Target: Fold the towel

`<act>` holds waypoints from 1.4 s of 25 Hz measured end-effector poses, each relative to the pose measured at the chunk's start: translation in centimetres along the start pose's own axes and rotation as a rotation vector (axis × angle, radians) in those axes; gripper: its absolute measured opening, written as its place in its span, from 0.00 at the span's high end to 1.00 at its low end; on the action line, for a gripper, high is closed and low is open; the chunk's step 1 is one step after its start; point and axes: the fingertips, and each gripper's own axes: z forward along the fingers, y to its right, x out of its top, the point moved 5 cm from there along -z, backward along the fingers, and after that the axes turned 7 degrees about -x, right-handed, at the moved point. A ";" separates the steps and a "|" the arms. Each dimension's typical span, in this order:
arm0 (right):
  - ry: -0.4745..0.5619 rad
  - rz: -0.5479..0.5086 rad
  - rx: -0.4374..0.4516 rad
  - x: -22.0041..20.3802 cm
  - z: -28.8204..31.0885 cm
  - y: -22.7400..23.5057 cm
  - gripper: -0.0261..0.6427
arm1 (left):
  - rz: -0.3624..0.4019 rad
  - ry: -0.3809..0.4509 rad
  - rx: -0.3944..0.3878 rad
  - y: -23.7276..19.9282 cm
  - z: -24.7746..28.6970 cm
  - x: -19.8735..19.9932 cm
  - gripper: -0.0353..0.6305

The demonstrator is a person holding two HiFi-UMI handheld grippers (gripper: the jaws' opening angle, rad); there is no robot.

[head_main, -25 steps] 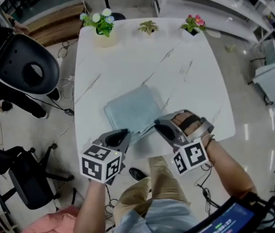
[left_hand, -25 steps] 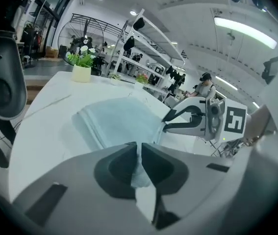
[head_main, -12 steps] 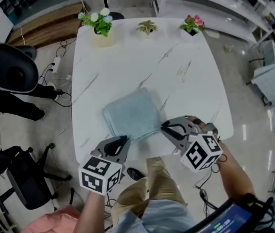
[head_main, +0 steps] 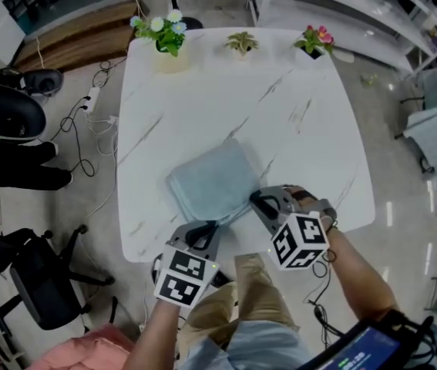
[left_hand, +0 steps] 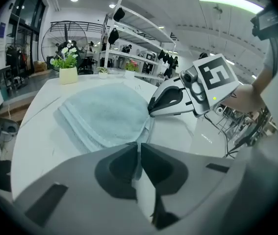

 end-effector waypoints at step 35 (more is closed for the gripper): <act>0.688 0.673 -0.492 18.9 -21.8 10.7 0.93 | 0.062 0.945 0.558 5.7 -28.4 17.1 0.91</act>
